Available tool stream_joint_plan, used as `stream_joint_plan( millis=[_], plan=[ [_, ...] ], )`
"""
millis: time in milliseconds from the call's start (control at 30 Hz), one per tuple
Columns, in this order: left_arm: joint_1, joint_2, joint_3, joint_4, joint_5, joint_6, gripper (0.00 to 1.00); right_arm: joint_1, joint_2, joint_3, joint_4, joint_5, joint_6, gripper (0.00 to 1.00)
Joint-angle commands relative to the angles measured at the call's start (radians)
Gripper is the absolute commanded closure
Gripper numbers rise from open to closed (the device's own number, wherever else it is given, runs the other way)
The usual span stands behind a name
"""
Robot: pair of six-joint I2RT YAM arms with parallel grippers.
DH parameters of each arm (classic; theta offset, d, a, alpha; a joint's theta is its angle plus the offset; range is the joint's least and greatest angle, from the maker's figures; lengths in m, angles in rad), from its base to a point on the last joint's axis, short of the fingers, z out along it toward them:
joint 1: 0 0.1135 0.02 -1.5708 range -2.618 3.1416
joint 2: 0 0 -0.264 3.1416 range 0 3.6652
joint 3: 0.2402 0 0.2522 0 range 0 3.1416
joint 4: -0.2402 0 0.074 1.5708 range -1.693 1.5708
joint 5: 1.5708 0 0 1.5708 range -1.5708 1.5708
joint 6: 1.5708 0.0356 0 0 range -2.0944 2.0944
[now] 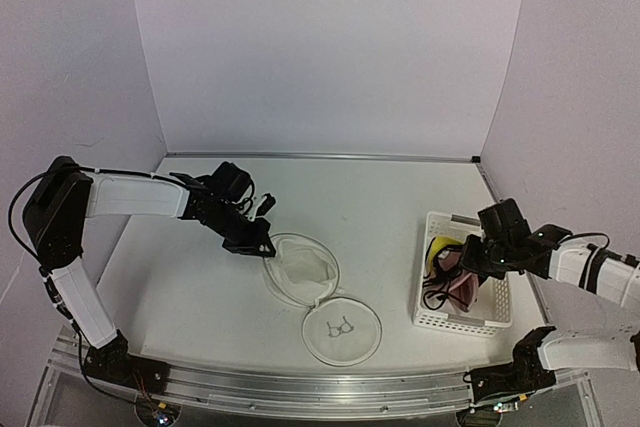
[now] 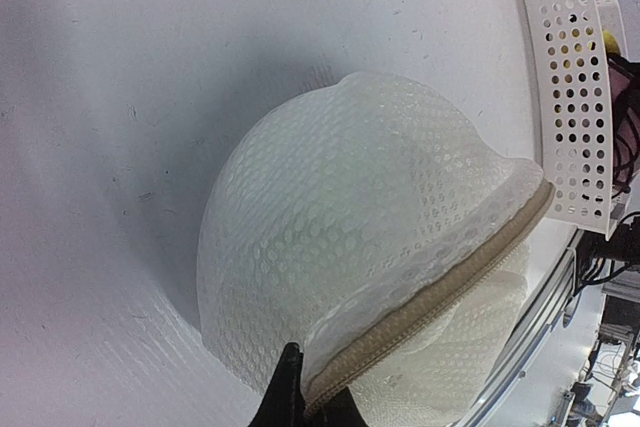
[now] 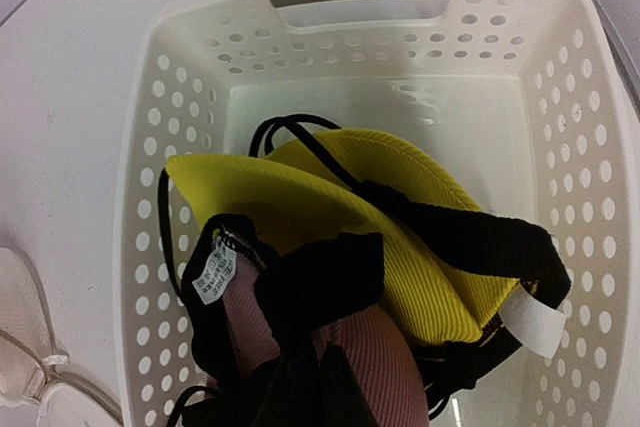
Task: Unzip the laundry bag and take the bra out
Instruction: Place the bra in the bin.
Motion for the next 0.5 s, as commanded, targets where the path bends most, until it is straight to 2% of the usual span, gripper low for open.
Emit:
stream_joint_plan(
  millis=[0, 100, 233, 467],
  plan=[
    [0.001, -0.022, 0.034, 0.029, 0.005, 0.005, 1.0, -0.079, 0.021, -0.022, 0.099, -0.079, -0.036, 1.0],
    [0.001, -0.024, 0.035, 0.03, 0.002, 0.004, 1.0, -0.125, 0.038, -0.02, 0.11, -0.087, -0.082, 0.95],
    [0.001, -0.026, 0.037, 0.028, -0.002, 0.006, 1.0, -0.174, 0.068, -0.002, 0.111, -0.105, -0.131, 0.76],
    [0.001, -0.039, 0.022, 0.028, -0.015, 0.009, 1.0, -0.186, 0.032, 0.021, 0.094, -0.11, -0.142, 0.6]
  ],
)
